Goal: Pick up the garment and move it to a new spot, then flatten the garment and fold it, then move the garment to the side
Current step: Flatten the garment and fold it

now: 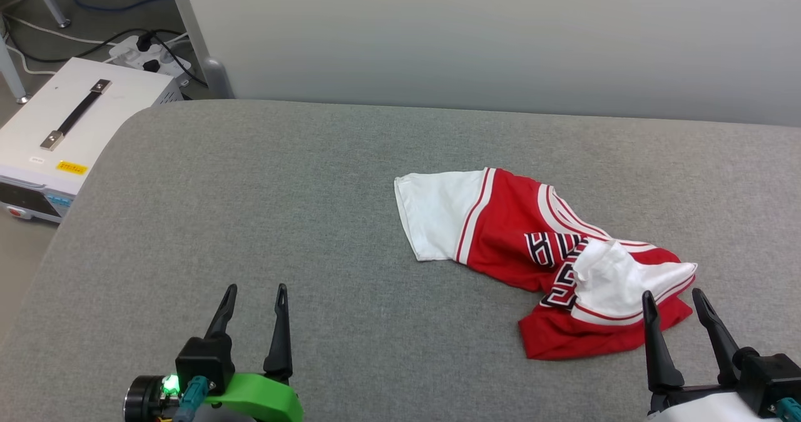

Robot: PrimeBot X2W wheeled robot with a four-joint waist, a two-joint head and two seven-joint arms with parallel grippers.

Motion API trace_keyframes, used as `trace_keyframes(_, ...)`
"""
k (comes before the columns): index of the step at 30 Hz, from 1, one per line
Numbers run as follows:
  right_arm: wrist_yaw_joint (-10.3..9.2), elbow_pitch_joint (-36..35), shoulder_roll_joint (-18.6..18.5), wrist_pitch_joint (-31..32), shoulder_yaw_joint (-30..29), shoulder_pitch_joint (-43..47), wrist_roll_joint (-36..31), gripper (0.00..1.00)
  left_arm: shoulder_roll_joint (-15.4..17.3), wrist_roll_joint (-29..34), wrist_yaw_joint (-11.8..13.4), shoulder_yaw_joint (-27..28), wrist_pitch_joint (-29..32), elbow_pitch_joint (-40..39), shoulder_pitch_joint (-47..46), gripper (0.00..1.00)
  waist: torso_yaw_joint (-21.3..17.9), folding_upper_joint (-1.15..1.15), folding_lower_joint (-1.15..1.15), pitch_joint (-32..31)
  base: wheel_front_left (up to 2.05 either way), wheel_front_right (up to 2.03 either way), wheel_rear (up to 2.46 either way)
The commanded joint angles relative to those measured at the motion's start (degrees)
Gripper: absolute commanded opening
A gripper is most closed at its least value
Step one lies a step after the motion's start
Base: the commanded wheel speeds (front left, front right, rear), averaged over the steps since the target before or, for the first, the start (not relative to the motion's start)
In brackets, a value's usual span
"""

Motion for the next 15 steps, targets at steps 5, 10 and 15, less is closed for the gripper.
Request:
trace_keyframes(5,-0.04,-0.3,0.0,-0.3,-0.1,-0.4,0.3,1.0,0.1,1.3,-1.9,0.8,-0.3,0.3,-3.2,1.0,-0.2,0.0,0.0,1.1,0.0,0.0,0.0)
trace_keyframes(10,-0.04,-0.7,0.0,-0.3,0.4,-2.2,0.1,1.0,1.1,0.0,-4.4,0.9,-0.3,1.2,-12.9,1.0,-0.9,0.0,0.0,3.0,0.0,0.0,0.0)
trace_keyframes(15,-0.04,-1.6,0.0,-0.3,1.1,-4.7,-0.1,1.0,4.8,-1.9,-6.0,-3.2,-0.3,5.2,-27.2,1.0,-2.8,0.0,0.0,6.1,0.0,0.0,0.0)
